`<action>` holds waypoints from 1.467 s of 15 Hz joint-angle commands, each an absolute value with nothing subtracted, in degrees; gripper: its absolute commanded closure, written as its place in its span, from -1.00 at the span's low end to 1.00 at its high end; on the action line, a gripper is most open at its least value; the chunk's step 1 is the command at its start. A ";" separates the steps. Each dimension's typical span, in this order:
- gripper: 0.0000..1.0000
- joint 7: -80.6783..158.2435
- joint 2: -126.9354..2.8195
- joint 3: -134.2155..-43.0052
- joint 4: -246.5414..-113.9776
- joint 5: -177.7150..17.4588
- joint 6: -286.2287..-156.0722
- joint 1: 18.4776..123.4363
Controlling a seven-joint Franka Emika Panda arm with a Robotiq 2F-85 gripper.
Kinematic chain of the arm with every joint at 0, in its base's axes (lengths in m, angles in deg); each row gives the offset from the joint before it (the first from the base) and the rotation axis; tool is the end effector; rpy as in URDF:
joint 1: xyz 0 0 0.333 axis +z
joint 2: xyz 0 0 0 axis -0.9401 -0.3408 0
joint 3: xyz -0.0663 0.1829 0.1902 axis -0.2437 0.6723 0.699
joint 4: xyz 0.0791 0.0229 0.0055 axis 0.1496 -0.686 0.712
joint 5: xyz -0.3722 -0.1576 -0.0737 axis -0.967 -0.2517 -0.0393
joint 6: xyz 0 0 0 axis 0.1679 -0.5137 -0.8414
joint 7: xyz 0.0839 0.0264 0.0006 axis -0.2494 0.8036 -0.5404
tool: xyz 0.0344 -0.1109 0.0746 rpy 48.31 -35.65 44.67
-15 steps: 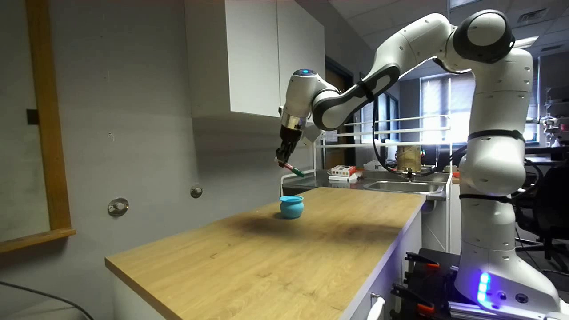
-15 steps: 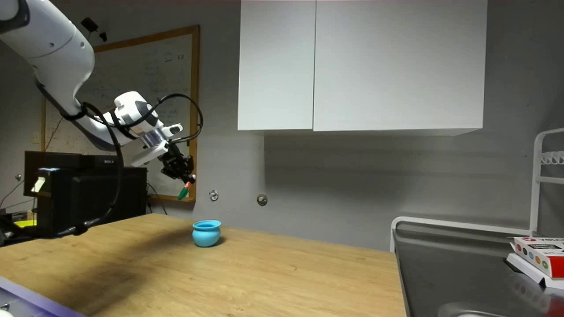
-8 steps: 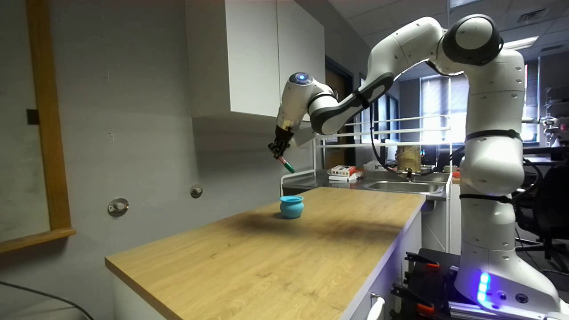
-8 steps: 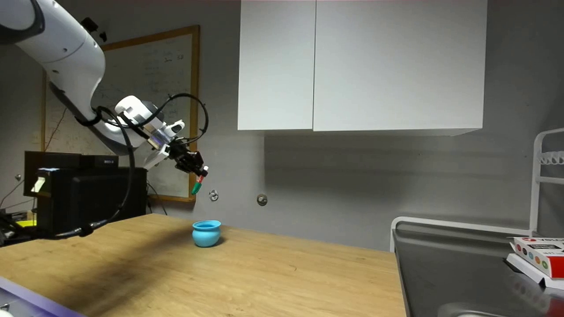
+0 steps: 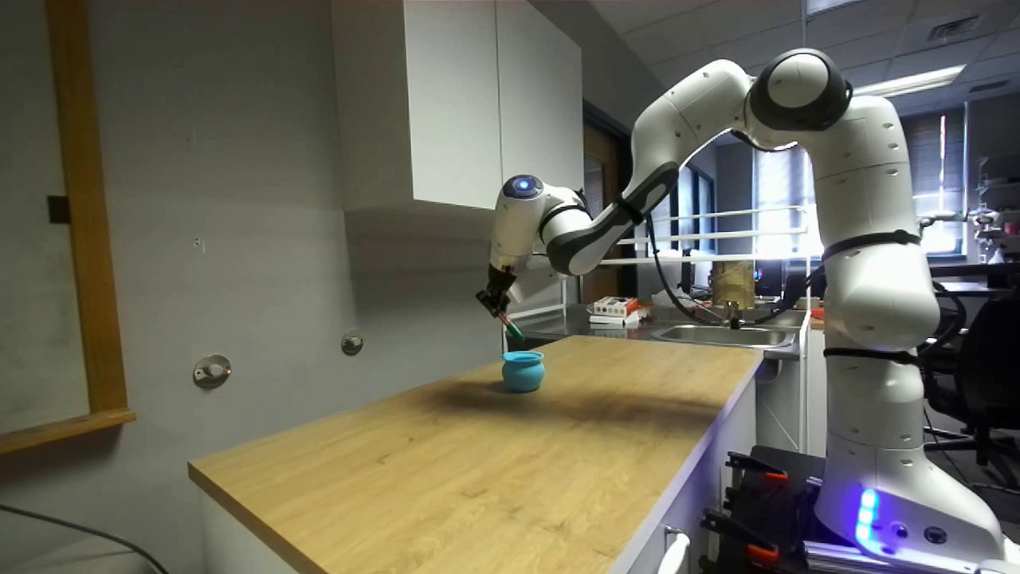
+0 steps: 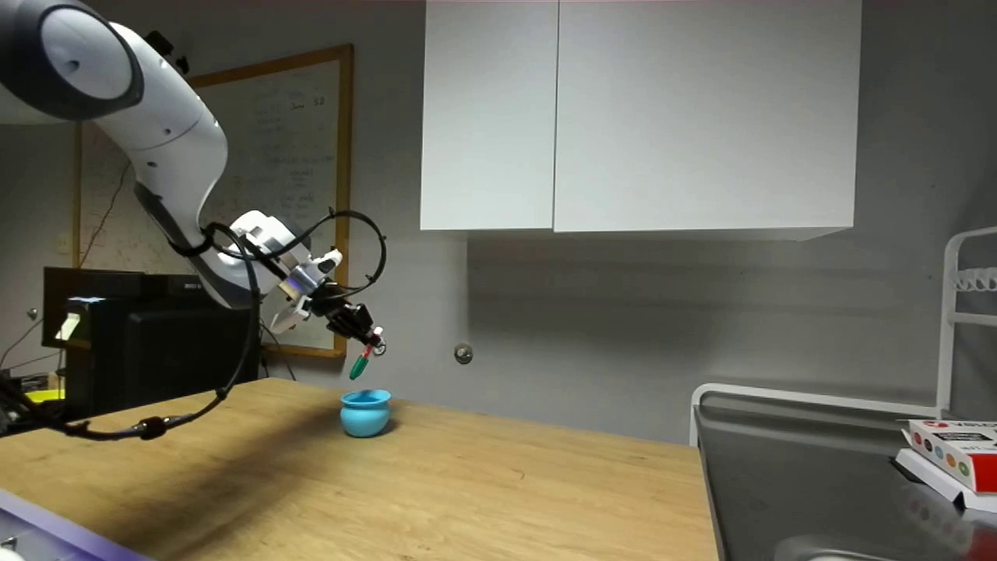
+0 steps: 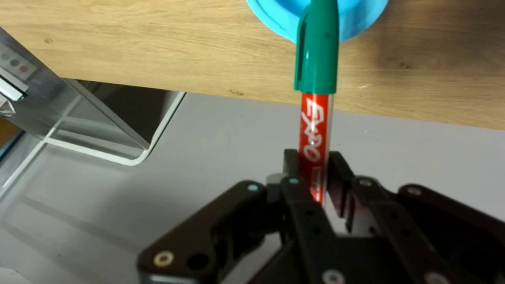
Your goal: Put the pen in the blue bowl
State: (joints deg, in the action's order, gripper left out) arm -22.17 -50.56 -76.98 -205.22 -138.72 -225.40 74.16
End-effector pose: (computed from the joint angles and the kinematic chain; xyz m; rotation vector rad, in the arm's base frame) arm 0.6115 0.1046 0.3549 2.5164 -0.2482 0.9327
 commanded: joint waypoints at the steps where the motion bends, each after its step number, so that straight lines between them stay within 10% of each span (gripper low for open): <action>1: 0.70 -24.94 -53.60 -78.89 -202.71 -140.42 -226.34 74.96; 18: 0.72 -26.67 -59.72 -82.15 -201.07 -141.20 -228.62 75.47; 22: -0.05 -26.60 -59.94 -82.20 -200.94 -141.01 -228.56 75.73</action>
